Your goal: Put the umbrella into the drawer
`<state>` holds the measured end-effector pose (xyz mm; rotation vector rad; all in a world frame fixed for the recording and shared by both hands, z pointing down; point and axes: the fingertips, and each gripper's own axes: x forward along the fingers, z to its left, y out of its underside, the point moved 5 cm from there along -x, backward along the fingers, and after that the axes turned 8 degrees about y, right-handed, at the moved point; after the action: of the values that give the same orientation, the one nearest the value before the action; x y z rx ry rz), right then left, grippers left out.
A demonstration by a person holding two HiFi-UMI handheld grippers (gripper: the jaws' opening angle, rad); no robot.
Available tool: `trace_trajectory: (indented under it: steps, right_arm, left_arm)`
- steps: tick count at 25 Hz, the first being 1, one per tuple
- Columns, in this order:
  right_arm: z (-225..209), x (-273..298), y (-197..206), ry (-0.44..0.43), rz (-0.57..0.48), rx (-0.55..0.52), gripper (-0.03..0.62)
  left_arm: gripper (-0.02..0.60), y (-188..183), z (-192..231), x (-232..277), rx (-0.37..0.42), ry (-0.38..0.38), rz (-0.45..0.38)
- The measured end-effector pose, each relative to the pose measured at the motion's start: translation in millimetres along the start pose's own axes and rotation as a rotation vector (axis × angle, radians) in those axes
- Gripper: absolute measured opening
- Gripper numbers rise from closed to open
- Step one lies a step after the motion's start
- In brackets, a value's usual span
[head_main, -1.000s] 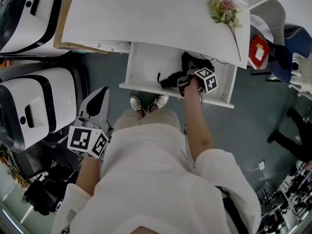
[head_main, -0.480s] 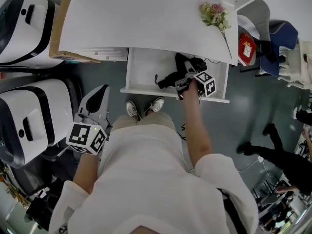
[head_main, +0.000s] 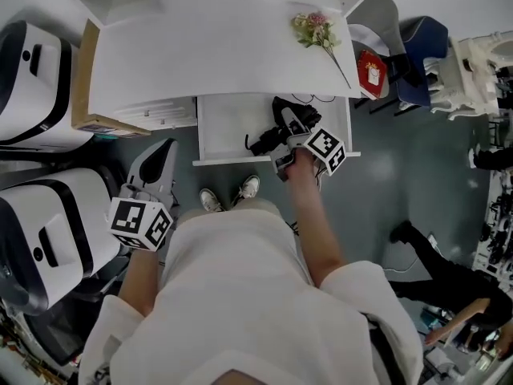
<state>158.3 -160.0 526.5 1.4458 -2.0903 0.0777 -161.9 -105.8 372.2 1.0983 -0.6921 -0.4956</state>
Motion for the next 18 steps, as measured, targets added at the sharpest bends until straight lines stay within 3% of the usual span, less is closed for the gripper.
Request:
trace_trajectory:
  steps: [6,9,13,18]
  right_arm:
    - [54,-41,-17,-0.208,-0.121,-0.127,-0.002]
    - [89,-69,-25,-0.272,-0.181,-0.274,-0.002]
    - [145,-103,-37,-0.436,-0.225,-0.455,-0.002]
    - [190,-143,-45,-0.495,-0.312,-0.651,-0.002]
  left_arm:
    - [0.014,-8,0,-11,0.022,0.016,-0.075]
    - [0.014,-14,0,-18,0.04,0.017,-0.102]
    - [0.014,-37,-1,-27,0.092,0.012,-0.168]
    - [0.014,-61,-7,-37,0.138,-0.002,-0.226]
